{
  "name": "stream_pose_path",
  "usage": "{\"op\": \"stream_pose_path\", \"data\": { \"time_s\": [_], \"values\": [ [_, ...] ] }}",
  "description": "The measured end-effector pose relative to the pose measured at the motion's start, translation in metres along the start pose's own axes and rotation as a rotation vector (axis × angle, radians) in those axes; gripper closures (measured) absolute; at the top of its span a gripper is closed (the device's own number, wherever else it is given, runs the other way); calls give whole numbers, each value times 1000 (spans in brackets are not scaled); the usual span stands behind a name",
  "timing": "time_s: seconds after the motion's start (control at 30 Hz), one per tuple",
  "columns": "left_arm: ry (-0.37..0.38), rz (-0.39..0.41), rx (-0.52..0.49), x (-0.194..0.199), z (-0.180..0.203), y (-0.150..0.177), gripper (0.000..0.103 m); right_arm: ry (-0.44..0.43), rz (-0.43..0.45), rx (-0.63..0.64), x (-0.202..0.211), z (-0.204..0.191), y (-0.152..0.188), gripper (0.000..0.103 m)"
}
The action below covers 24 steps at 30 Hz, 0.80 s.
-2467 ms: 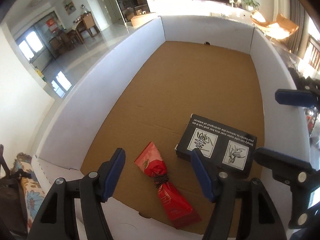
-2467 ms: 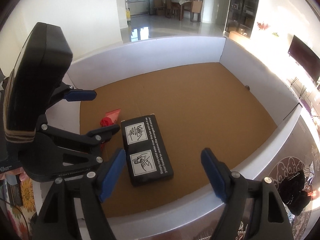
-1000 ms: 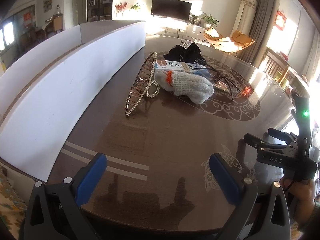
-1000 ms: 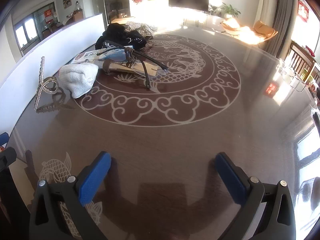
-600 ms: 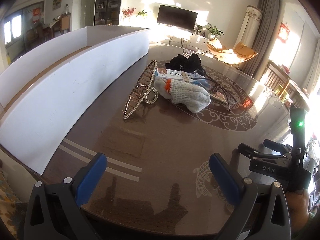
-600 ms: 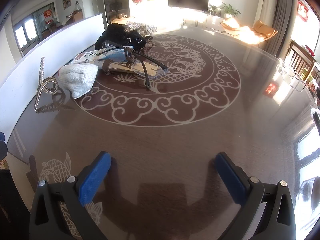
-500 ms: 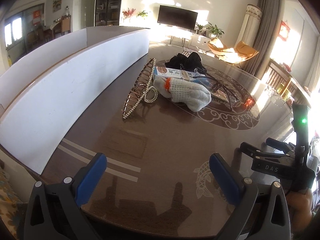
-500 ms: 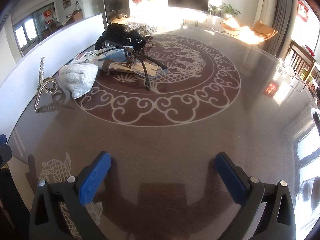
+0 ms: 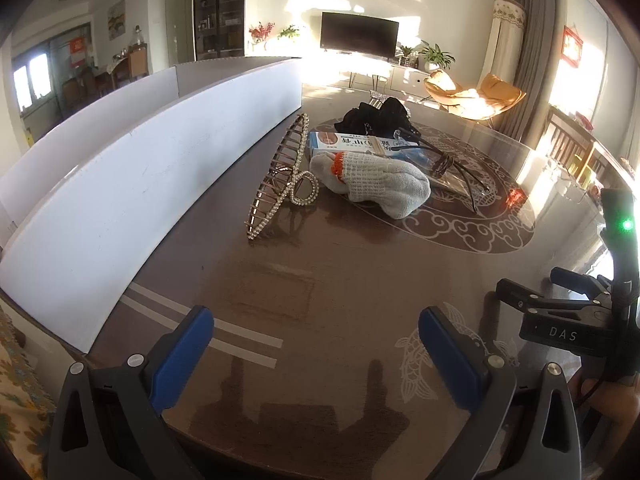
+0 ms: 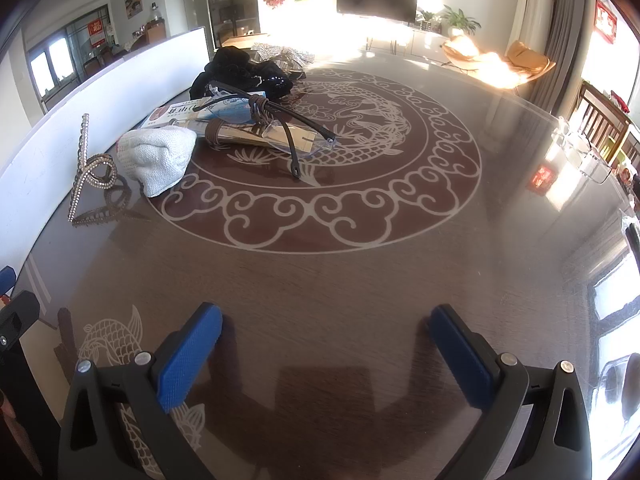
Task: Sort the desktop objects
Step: 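Bring both tools back over the table, then grasp the beaded wicker boat with the left tool while the right tool grasps the white glove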
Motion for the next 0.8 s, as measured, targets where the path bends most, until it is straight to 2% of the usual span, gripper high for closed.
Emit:
{"op": "stream_pose_path", "data": {
  "time_s": [0.17,0.33,0.6,0.7,0.8],
  "values": [
    [-33,-8,-17,-2,-7,-1,0,0,0,0,0,0,0,0],
    [-19,-37,27,-6,-23,3,0,-1,2,0,0,0,0,0],
    [-11,-78,82,-23,-30,2,0,-4,8,2,2,0,3,0],
    [-27,-93,77,-36,-32,-9,0,-4,8,1,2,0,2,0],
    [-15,-153,65,-60,-35,-27,0,-3,8,1,2,0,2,0]
  ]
}}
Point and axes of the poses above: each gripper's, at about its wrist camera, not at the fingertips, and x roughly against the way its jaws point, z to its right, y to its underside, the point moved 5 cm from there along -x, roughly the way its jaws point, and after that the axes turned 1 degree about -z, right-handed, at the moved point
